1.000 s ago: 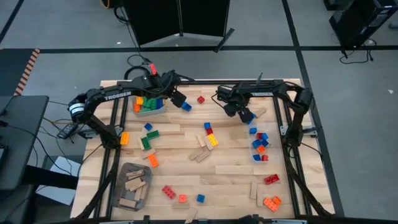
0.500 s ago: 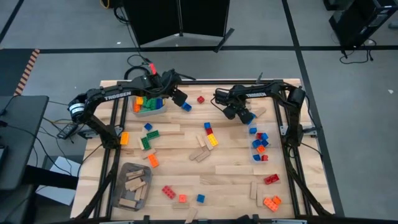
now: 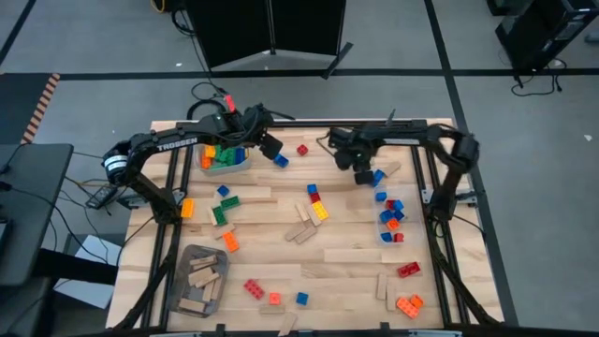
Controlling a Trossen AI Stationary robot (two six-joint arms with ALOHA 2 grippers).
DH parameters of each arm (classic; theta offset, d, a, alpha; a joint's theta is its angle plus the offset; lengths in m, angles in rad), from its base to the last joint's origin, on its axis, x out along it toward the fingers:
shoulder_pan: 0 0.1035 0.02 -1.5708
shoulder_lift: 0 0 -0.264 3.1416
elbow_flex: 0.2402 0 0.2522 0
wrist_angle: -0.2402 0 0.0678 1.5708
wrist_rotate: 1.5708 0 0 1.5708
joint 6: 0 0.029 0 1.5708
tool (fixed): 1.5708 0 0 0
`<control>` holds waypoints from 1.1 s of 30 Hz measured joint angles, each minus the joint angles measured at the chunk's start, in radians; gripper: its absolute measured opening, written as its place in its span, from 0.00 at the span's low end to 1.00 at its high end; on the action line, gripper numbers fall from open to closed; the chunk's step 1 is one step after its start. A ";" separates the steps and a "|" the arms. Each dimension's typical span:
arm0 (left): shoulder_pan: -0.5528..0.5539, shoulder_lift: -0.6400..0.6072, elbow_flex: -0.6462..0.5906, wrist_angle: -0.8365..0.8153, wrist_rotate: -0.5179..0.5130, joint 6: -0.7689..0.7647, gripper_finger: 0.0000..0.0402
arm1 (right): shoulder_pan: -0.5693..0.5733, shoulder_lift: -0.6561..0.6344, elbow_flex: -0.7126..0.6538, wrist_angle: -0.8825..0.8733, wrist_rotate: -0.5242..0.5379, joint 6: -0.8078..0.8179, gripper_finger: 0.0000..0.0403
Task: Sort blocks by size
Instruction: Put the brown block into the black bin
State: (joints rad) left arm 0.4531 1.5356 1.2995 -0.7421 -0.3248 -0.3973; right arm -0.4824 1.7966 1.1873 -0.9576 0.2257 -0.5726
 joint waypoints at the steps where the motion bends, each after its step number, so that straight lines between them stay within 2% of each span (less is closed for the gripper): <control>1: 0.000 0.000 0.000 0.005 0.000 0.000 0.58 | 0.001 -0.032 0.000 0.000 -0.024 0.045 0.30; 5: -0.002 0.000 0.000 0.084 0.006 -0.001 0.58 | 0.005 -0.176 0.001 0.019 -0.143 0.260 0.30; 8: -0.004 0.000 0.000 0.179 0.054 -0.002 0.58 | 0.016 -0.287 0.001 0.063 -0.221 0.418 0.30; 11: -0.018 0.000 0.000 0.261 0.104 0.011 0.58 | 0.038 -0.391 0.002 0.112 -0.226 0.537 0.30; 14: -0.050 0.000 0.000 0.315 0.109 0.070 0.58 | 0.065 -0.479 0.002 0.146 -0.223 0.627 0.30; 19: -0.121 0.001 0.000 0.430 0.019 0.138 0.58 | 0.120 -0.582 0.002 0.199 -0.092 0.771 0.30; 24: -0.180 0.021 -0.001 0.596 -0.071 0.232 0.58 | 0.184 -0.613 0.002 0.257 0.029 0.872 0.30; 29: -0.201 0.068 0.000 0.729 -0.076 0.316 0.58 | 0.248 -0.598 0.002 0.342 0.088 0.888 0.30; 33: -0.200 0.116 0.000 0.816 -0.076 0.316 0.58 | 0.273 -0.582 0.002 0.413 0.135 0.902 0.30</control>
State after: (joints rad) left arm 0.2531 1.6513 1.2991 0.0736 -0.4007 -0.0814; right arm -0.2091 1.2150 1.1892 -0.5444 0.3603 0.3298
